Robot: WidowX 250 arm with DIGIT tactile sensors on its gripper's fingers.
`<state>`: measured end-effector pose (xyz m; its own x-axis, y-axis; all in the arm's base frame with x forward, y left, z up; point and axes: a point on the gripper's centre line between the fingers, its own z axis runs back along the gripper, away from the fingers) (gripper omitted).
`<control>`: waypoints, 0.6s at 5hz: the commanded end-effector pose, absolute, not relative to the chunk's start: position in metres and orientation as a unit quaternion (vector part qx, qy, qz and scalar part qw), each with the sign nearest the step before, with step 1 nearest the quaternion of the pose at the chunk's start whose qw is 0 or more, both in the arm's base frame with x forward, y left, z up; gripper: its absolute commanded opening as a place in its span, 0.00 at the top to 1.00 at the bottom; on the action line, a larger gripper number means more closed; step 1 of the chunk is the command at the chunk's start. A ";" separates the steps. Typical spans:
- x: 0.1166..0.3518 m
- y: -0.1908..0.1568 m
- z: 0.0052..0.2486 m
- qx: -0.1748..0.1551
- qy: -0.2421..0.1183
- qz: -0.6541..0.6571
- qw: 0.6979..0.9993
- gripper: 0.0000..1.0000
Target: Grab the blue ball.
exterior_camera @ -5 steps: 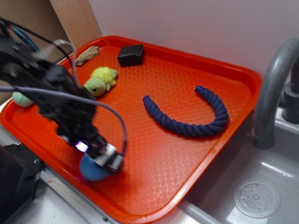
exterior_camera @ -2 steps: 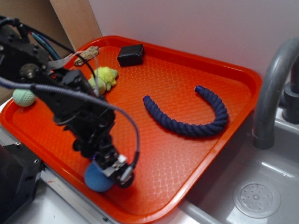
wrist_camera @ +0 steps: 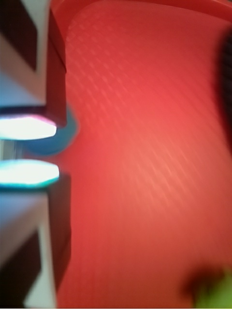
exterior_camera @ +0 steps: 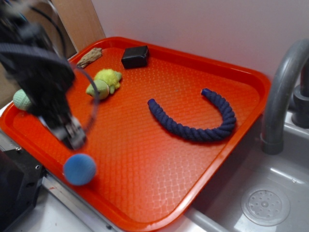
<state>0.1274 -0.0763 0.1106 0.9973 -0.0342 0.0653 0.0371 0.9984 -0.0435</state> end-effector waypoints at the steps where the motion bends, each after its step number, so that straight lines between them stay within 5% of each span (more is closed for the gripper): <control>1: 0.132 -0.048 0.153 -0.025 -0.056 0.002 0.998 0.00; 2: 0.123 -0.065 0.116 0.024 -0.031 -0.026 0.999 0.00; 3: 0.118 -0.037 0.098 0.064 -0.046 -0.029 0.996 0.00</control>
<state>0.1165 -0.0328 0.0949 0.9946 -0.0665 0.0792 0.0559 0.9900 0.1293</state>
